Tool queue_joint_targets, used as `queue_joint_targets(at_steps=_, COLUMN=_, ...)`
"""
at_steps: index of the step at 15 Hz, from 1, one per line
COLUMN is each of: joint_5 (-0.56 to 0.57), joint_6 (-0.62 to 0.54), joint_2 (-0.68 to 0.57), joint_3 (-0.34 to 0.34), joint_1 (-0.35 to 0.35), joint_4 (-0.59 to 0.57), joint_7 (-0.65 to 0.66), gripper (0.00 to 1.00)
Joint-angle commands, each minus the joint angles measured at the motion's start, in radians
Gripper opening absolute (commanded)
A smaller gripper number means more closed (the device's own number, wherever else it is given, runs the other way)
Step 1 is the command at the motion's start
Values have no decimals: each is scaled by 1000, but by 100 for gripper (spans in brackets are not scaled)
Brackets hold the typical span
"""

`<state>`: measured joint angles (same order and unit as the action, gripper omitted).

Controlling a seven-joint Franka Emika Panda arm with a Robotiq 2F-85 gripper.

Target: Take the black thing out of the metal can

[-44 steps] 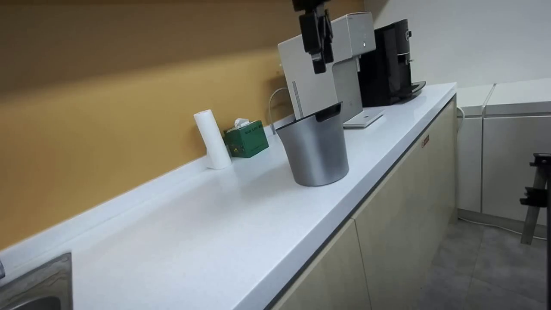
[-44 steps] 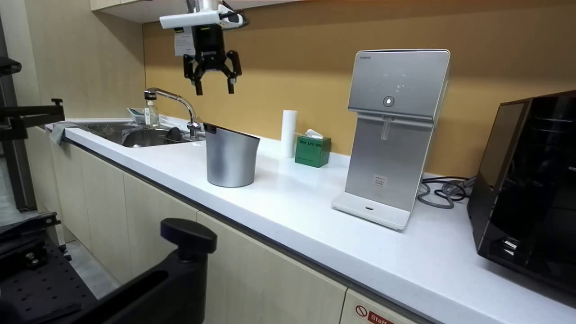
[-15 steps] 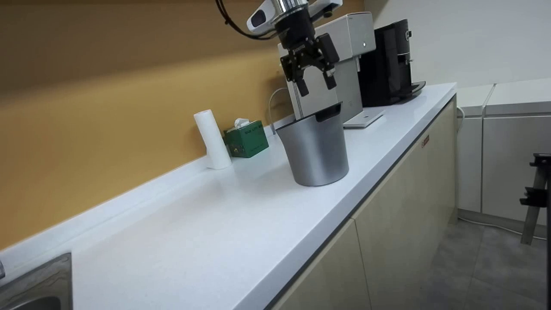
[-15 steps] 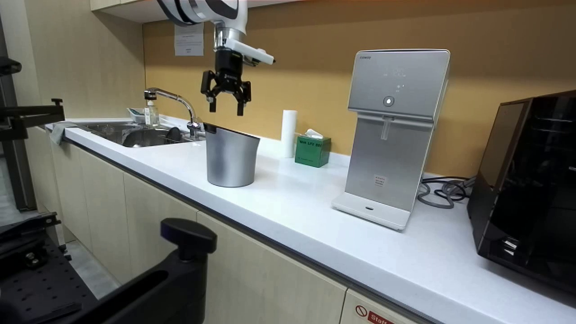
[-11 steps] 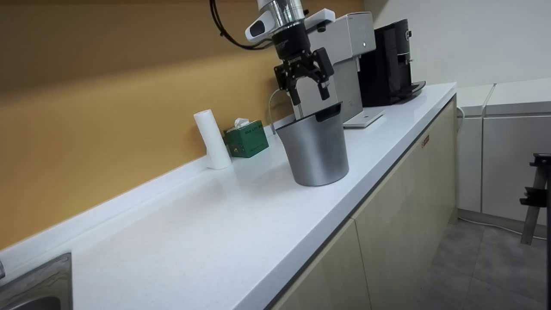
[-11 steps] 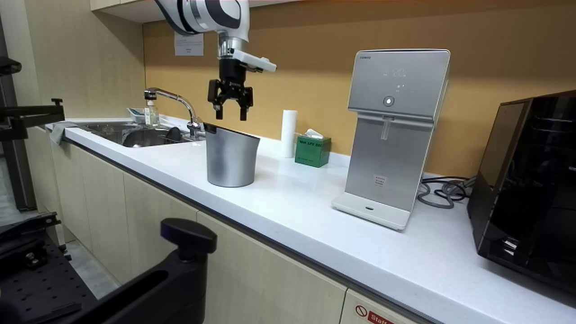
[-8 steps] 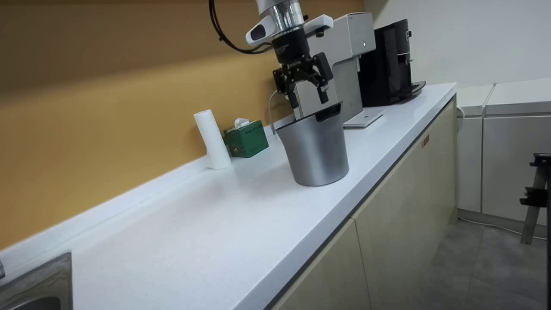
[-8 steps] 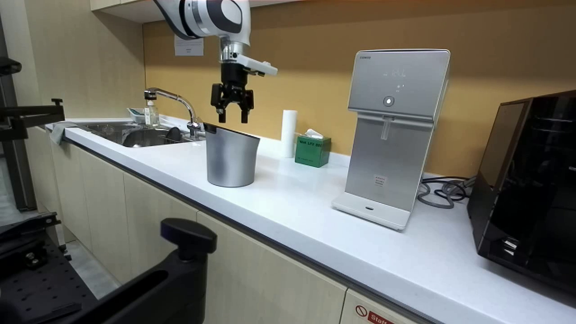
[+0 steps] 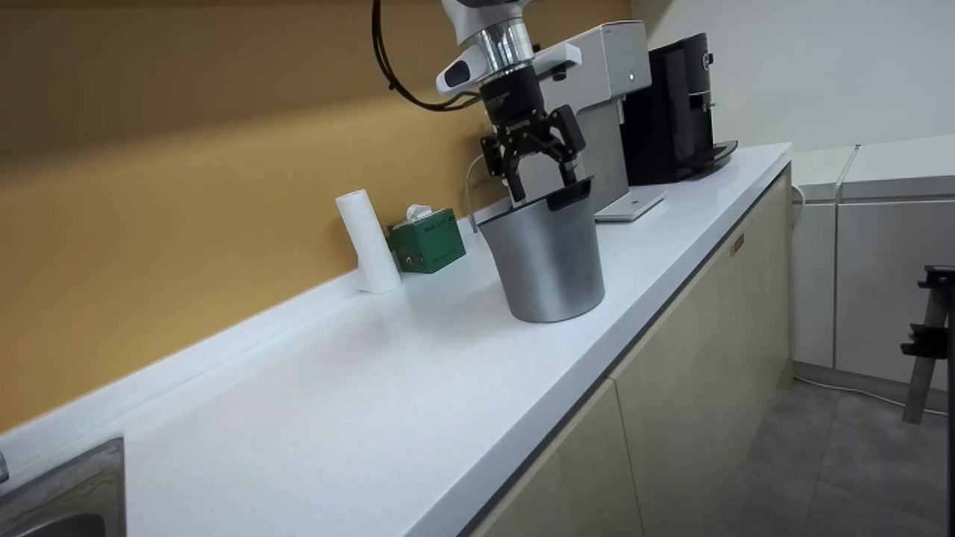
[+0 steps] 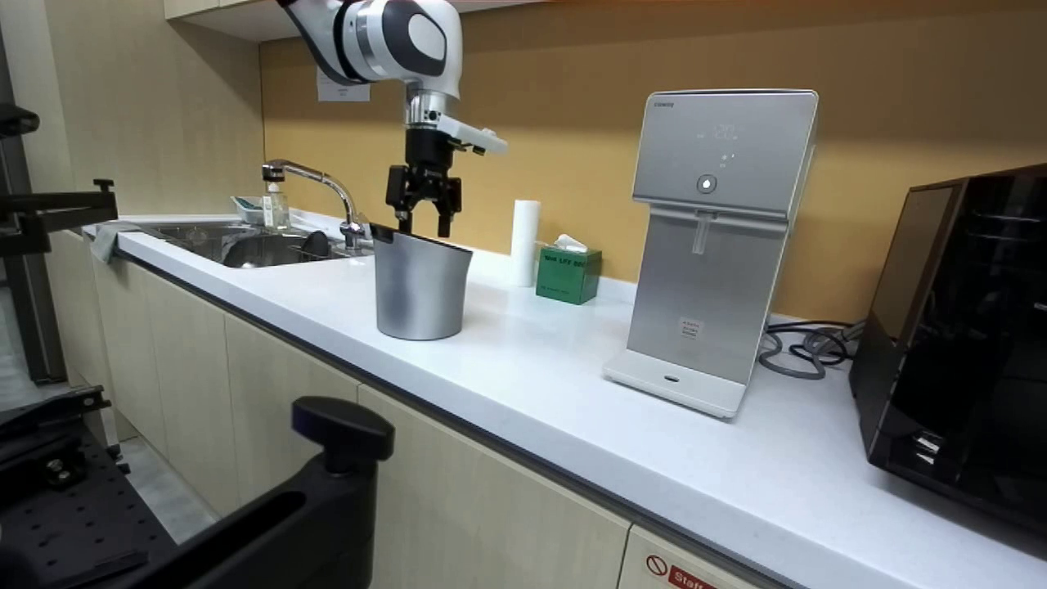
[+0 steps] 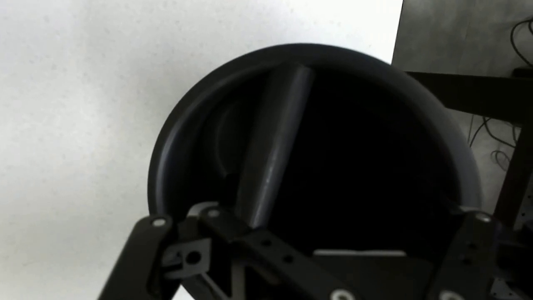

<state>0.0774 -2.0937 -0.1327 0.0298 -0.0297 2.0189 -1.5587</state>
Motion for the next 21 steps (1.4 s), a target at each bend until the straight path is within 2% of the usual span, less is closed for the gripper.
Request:
queue_joint_targets(at_steps=1, joint_5=-22, joint_6=-6, joint_2=-8, joint_3=10, joint_1=16, joint_4=10, joint_7=-16, gripper=100)
queue_joint_targets(at_steps=10, joint_5=-28, joint_6=-51, joint_2=-42, joint_3=14, joint_1=15, joint_4=17, joint_7=26, gripper=100)
queue_joint_targets(at_steps=21, joint_5=-81, joint_6=-144, joint_2=-14, joint_3=35, joint_1=7, joint_4=60, joint_7=192, gripper=100)
